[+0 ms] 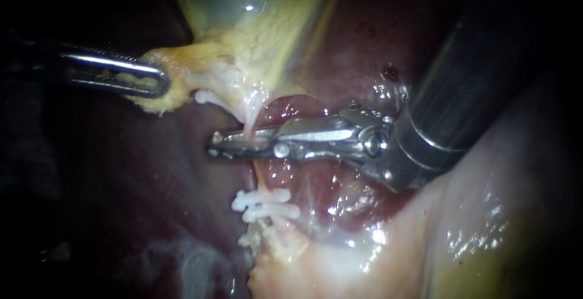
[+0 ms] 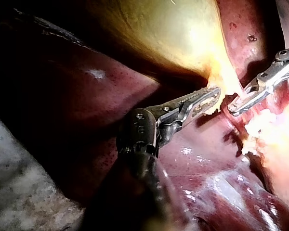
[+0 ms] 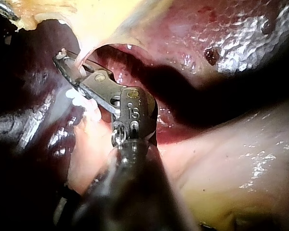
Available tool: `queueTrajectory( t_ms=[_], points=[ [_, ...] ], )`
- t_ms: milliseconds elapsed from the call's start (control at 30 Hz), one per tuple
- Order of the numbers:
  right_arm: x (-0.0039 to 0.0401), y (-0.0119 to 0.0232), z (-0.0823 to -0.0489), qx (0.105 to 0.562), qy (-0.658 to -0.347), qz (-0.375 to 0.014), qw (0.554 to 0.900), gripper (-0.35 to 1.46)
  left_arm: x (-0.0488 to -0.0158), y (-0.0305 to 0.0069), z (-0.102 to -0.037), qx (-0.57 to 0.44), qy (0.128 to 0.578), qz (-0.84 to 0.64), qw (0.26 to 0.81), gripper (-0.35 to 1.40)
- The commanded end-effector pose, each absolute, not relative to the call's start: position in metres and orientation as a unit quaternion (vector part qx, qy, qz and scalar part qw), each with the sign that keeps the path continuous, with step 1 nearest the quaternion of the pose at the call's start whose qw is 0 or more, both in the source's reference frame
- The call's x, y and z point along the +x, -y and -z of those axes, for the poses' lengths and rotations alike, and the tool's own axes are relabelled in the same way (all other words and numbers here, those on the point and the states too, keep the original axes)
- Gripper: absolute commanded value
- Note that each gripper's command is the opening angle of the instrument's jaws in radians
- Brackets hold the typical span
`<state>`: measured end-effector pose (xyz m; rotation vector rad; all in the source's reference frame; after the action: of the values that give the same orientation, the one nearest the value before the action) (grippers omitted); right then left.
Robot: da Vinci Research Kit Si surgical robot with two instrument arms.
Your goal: Going back third clip right tube
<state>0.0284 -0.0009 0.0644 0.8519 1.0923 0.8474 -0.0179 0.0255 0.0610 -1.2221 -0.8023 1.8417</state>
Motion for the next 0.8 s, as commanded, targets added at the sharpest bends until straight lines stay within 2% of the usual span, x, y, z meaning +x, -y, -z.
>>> queueTrajectory(
  t_ms=[33, 233, 367, 467, 700, 800],
  points=[
    [0.0283, 0.0009, -0.0644, 0.381, -0.488, -0.379, 0.688, -0.35, -0.0179, -0.0256, -0.0609, -0.480, 0.315, -0.723, 0.385, -0.35],
    [0.0283, 0.0012, -0.0646, 0.384, -0.494, -0.376, 0.683, -0.34, -0.0179, -0.0255, -0.0609, -0.480, 0.315, -0.723, 0.385, -0.35],
    [0.0286, 0.0013, -0.0649, 0.386, -0.506, -0.375, 0.674, 0.28, -0.0179, -0.0254, -0.0610, -0.480, 0.314, -0.723, 0.385, -0.35],
    [0.0290, 0.0013, -0.0653, 0.389, -0.533, -0.375, 0.651, 0.42, -0.0179, -0.0254, -0.0610, -0.480, 0.314, -0.723, 0.385, -0.35],
    [0.0292, 0.0023, -0.0680, 0.384, -0.540, -0.370, 0.651, 0.48, -0.0179, -0.0254, -0.0610, -0.480, 0.314, -0.723, 0.385, -0.35],
    [0.0289, 0.0023, -0.0698, 0.349, -0.554, -0.342, 0.674, 0.49, -0.0179, -0.0254, -0.0610, -0.480, 0.314, -0.723, 0.385, -0.35]
  ],
)
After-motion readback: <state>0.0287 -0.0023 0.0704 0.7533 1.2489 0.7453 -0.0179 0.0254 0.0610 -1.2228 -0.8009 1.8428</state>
